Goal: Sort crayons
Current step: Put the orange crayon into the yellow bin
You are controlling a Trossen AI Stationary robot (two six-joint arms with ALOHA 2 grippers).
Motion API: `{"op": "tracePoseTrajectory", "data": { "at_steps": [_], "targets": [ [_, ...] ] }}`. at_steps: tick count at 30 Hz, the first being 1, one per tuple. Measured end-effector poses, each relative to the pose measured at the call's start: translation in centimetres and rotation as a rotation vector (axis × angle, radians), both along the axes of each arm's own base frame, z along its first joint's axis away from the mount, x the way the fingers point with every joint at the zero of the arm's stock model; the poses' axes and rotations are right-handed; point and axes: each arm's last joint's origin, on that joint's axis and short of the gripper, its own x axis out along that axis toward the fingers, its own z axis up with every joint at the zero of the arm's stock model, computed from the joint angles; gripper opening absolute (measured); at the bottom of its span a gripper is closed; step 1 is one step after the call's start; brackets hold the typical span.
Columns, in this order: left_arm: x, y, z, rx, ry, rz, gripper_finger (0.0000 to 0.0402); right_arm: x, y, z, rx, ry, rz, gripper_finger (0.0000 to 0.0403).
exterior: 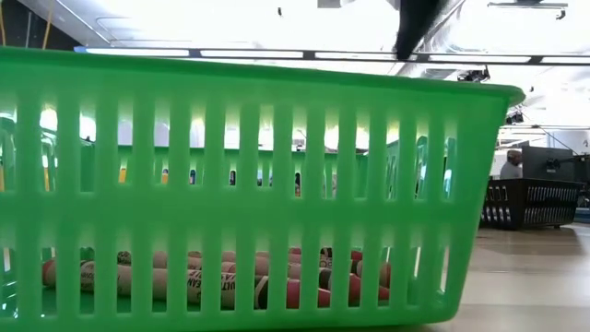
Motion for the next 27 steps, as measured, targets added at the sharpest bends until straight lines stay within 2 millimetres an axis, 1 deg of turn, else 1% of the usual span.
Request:
{"op": "tracePoseTrajectory", "data": {
  "at_steps": [4,7,9,13,16,21,24,27],
  "targets": [
    [2.5,-0.1,-2.2,0.011,0.096,0.013,0.0101,-1.3,-1.6,0.4,-0.102,0.159,-0.016,0.0083],
    [4.4,0.0,-4.3,0.025,0.182,0.007,0.0101,-1.6,-1.9,0.6,-0.111,0.172,0.020,0.0083],
    [5.4,0.2,-5.3,0.025,0.238,-0.004,0.0101,-1.9,-2.1,0.8,-0.119,0.171,0.049,0.0083],
    [7.2,1.2,-7.2,0.010,0.374,0.013,0.0101,-3.9,-2.9,1.0,-0.145,0.193,0.025,0.0083],
    [8.2,1.9,-8.7,-0.013,0.454,0.002,0.0101,-5.9,-4.0,1.1,-0.120,0.124,-0.053,0.0083],
    [9.7,2.2,-11.2,-0.049,0.538,-0.042,0.0101,-9.0,-5.6,0.1,0.023,-0.068,-0.238,0.0083],
    [10.6,2.4,-12.3,-0.058,0.574,-0.051,0.0101,-10.5,-6.5,-0.1,0.119,-0.162,-0.362,0.0083],
    [11.9,2.5,-13.1,-0.009,0.593,-0.056,0.0101,-11.6,-7.2,0.3,0.175,-0.215,-0.442,0.0083]
  ]
}}
